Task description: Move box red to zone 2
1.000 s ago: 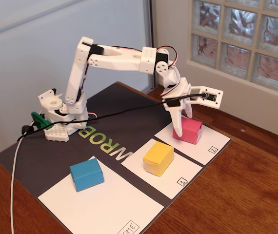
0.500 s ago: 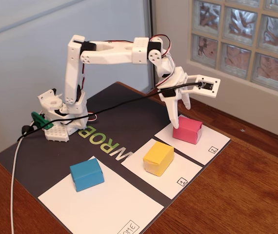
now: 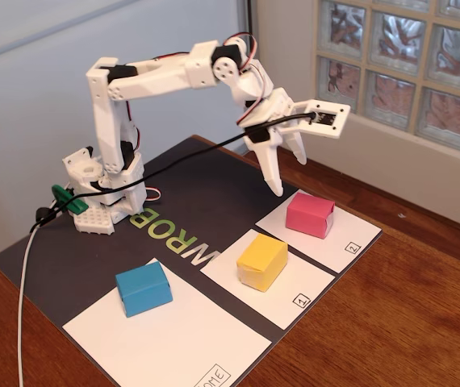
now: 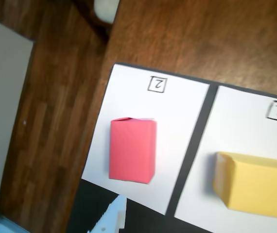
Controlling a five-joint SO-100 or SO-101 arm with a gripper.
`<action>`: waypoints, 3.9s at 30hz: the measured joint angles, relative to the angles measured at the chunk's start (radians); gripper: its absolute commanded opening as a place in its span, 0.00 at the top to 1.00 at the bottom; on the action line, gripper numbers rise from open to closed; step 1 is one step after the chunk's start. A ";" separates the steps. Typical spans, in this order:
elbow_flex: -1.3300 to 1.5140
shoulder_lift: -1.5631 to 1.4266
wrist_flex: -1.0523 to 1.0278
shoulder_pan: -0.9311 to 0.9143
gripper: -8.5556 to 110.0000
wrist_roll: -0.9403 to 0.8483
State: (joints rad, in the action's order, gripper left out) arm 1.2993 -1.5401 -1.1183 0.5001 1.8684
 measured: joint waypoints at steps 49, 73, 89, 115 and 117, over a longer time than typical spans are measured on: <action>0.721 -0.799 -0.327 -0.348 0.93 -0.383; 1.399 -1.253 -0.206 -0.592 0.93 -0.483; 1.638 -1.480 -0.198 -0.525 0.93 -0.402; 1.741 -1.712 -0.235 -0.416 0.93 -0.339; 1.741 -1.717 -0.241 -0.416 0.93 -0.339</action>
State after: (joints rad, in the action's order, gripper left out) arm 3.0403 -3.2566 -1.3591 0.0844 1.5294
